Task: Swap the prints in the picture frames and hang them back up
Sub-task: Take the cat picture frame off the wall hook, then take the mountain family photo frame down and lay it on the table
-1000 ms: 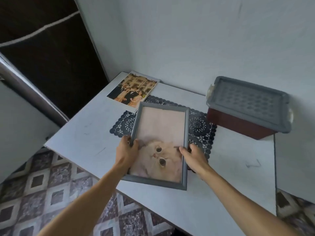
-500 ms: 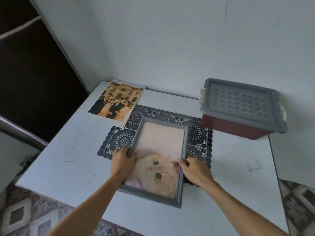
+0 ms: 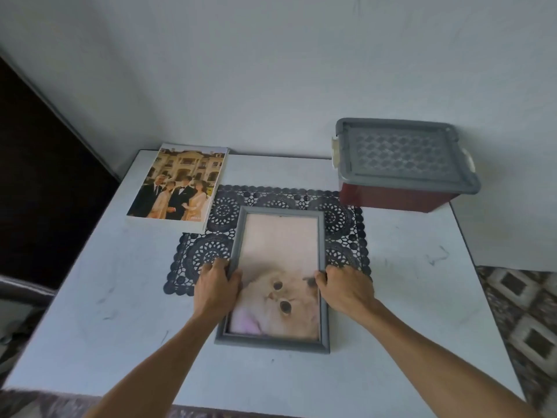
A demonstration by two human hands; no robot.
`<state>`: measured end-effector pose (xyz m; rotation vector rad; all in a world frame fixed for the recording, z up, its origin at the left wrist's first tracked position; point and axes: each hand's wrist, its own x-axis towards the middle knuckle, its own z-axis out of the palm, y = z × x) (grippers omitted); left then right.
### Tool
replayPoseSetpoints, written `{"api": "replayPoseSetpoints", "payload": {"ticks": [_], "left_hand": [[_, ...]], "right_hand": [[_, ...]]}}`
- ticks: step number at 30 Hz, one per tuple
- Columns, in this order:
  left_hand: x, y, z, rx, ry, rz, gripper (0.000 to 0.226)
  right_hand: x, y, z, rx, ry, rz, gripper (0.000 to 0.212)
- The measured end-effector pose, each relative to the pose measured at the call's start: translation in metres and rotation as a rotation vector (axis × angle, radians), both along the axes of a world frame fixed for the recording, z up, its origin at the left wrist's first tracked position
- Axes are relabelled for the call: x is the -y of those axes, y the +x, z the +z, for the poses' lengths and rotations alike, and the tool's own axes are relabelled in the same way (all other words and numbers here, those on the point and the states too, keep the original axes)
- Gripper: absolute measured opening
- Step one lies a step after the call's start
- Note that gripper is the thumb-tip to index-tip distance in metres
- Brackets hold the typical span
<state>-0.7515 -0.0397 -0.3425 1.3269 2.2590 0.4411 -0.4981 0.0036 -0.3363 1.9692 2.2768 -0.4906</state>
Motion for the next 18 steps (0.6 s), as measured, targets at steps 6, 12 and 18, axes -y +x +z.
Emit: {"api": "replayPoseSetpoints", "payload": {"ticks": [6,12,18], "left_hand": [[-0.005,-0.009,0.000,-0.016,-0.123,-0.097,0.032],[-0.022,-0.018,0.022,-0.048,-0.177,-0.242,0.039],[-0.034,0.009,0.047,-0.057,0.013,-0.517,0.022]], "right_hand": [[-0.001,0.001,-0.002,-0.056,-0.080,-0.031,0.044],[0.000,0.016,0.013,-0.155,-0.163,-0.033,0.032],[0.012,0.037,0.039,-0.239,-0.139,-0.062,0.029]]}}
